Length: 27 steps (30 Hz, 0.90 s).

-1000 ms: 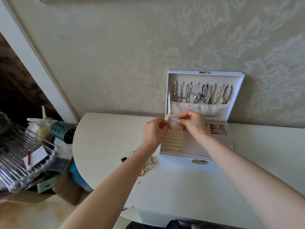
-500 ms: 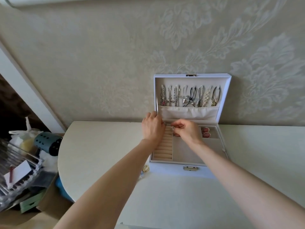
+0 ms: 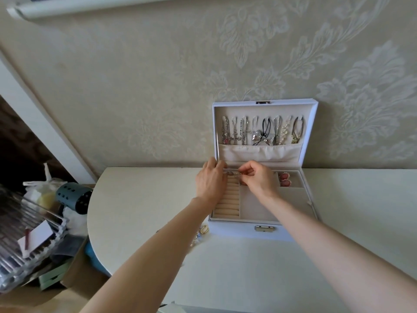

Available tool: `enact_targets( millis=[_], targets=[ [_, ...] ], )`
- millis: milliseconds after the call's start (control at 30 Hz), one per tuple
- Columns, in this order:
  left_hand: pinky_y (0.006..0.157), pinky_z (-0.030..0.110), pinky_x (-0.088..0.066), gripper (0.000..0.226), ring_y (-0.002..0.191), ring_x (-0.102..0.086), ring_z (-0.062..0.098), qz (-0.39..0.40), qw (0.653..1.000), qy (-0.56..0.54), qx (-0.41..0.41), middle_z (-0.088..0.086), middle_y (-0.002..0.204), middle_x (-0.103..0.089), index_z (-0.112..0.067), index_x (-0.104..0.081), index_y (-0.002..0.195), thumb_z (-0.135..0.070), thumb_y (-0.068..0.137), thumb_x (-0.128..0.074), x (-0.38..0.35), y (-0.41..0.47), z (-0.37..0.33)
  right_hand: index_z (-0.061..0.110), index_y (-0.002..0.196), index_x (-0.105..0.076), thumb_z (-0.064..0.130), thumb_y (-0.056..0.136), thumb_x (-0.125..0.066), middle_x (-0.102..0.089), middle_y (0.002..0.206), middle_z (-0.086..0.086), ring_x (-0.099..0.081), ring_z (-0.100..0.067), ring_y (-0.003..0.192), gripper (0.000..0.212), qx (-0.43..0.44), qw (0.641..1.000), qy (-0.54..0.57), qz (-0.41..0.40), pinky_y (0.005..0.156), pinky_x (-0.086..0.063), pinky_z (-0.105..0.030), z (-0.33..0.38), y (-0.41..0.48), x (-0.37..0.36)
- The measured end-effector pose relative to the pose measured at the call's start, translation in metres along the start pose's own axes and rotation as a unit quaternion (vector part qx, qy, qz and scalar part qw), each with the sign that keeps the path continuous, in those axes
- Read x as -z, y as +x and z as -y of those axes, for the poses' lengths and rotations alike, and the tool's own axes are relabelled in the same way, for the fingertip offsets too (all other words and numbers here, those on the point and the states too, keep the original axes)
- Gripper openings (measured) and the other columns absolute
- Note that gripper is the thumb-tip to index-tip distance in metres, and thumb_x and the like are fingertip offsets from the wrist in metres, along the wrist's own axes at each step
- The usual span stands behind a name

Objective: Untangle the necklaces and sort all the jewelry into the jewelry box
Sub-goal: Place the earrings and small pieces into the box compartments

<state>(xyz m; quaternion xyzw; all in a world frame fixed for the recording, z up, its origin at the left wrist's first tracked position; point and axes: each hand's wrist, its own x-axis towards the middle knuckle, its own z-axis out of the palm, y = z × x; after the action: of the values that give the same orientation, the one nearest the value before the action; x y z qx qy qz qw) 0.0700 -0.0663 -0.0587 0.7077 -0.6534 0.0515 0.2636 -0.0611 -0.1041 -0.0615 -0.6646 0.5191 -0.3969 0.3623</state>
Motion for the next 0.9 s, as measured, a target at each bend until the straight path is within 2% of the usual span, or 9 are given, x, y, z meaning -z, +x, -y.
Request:
enact_targets(
  millis=[67,167,267,333,500,567,633,733,900],
  targets=[
    [0.056,0.031,-0.036,0.019,0.088,-0.058,0.033,-0.006,1.0,-0.019,-0.01,0.014,0.093,-0.056,-0.009,-0.066,0.098,-0.005,0.082,-0.058,0.0,-0.001,0.0,0.014,0.079,-0.065,-0.005,0.074,-0.069,-0.057,0.066,0.013,-0.053,-0.006,0.062,0.02,0.003,1.0,-0.005,-0.005,0.059,-0.042,-0.014,-0.001,0.0,-0.001],
    [0.057,0.032,-0.037,0.015,0.089,-0.056,0.034,-0.001,0.999,-0.035,-0.024,0.015,0.093,-0.055,-0.009,-0.07,0.09,-0.003,0.083,-0.058,-0.001,-0.002,0.001,0.016,0.078,-0.065,-0.004,0.074,-0.07,-0.059,0.066,0.013,-0.055,-0.003,0.062,0.021,0.011,1.0,-0.009,-0.012,0.059,-0.043,-0.009,-0.001,0.0,-0.001],
    [0.061,0.032,-0.035,0.018,0.096,-0.051,0.031,0.021,0.999,-0.03,-0.023,0.014,0.099,-0.052,-0.007,-0.07,0.095,-0.007,0.088,-0.053,-0.001,-0.001,0.003,0.026,0.073,-0.063,-0.002,0.074,-0.069,-0.063,0.069,0.012,-0.061,-0.013,0.069,0.029,0.017,1.0,-0.02,-0.018,0.067,-0.05,-0.024,-0.001,0.0,-0.005],
    [0.063,0.032,-0.035,0.02,0.097,-0.05,0.03,0.035,0.999,-0.034,-0.022,0.014,0.1,-0.05,-0.007,-0.069,0.102,-0.008,0.09,-0.052,0.0,-0.002,0.003,0.028,0.073,-0.064,-0.001,0.075,-0.069,-0.065,0.072,0.011,-0.062,-0.013,0.071,0.029,0.023,0.999,-0.043,-0.02,0.069,-0.052,-0.031,-0.001,-0.001,-0.007],
    [0.07,0.035,-0.044,0.035,0.102,-0.052,0.025,0.008,0.998,-0.064,0.028,0.008,0.11,-0.053,-0.014,-0.056,0.122,-0.007,0.088,-0.053,0.008,-0.012,0.008,0.02,0.079,-0.067,-0.002,0.077,-0.067,-0.067,0.079,0.006,-0.06,-0.011,0.074,0.023,0.048,0.997,-0.063,-0.023,0.069,-0.048,-0.026,0.003,0.0,-0.014],
    [0.063,0.03,-0.041,0.03,0.095,-0.056,0.022,-0.03,0.994,-0.085,0.061,0.004,0.11,-0.055,-0.015,-0.058,0.117,-0.009,0.088,-0.053,0.011,-0.023,0.015,0.015,0.081,-0.068,-0.003,0.078,-0.067,-0.068,0.082,0.003,-0.058,-0.011,0.075,0.018,0.058,0.996,-0.072,-0.019,0.069,-0.045,-0.024,0.005,0.0,-0.018],
    [0.058,0.028,-0.04,0.025,0.085,-0.06,0.021,-0.056,0.99,-0.1,0.076,0.002,0.108,-0.057,-0.014,-0.06,0.111,-0.006,0.088,-0.054,0.012,-0.034,0.026,0.012,0.08,-0.069,-0.003,0.078,-0.069,-0.069,0.082,-0.001,-0.058,-0.012,0.074,0.015,0.065,0.995,-0.077,-0.019,0.071,-0.049,-0.028,0.005,0.002,-0.022],
    [0.057,0.033,-0.048,0.023,0.079,-0.06,0.019,-0.071,0.988,-0.108,0.089,0.0,0.105,-0.057,-0.014,-0.061,0.108,-0.004,0.089,-0.053,0.014,-0.05,0.044,0.01,0.078,-0.069,-0.002,0.077,-0.071,-0.069,0.083,-0.003,-0.058,-0.013,0.074,0.012,0.072,0.994,-0.087,-0.009,0.072,-0.05,-0.029,0.006,0.002,-0.024],
    [0.059,0.03,-0.049,0.019,0.073,-0.056,0.012,-0.085,0.984,-0.111,0.107,0.001,0.104,-0.058,-0.011,-0.061,0.107,-0.005,0.091,-0.053,0.024,-0.066,0.066,0.006,0.078,-0.071,-0.005,0.077,-0.067,-0.063,0.088,-0.004,-0.052,-0.013,0.076,0.011,0.122,0.982,-0.145,0.008,0.066,-0.034,-0.021,0.004,-0.001,-0.024]
  ],
)
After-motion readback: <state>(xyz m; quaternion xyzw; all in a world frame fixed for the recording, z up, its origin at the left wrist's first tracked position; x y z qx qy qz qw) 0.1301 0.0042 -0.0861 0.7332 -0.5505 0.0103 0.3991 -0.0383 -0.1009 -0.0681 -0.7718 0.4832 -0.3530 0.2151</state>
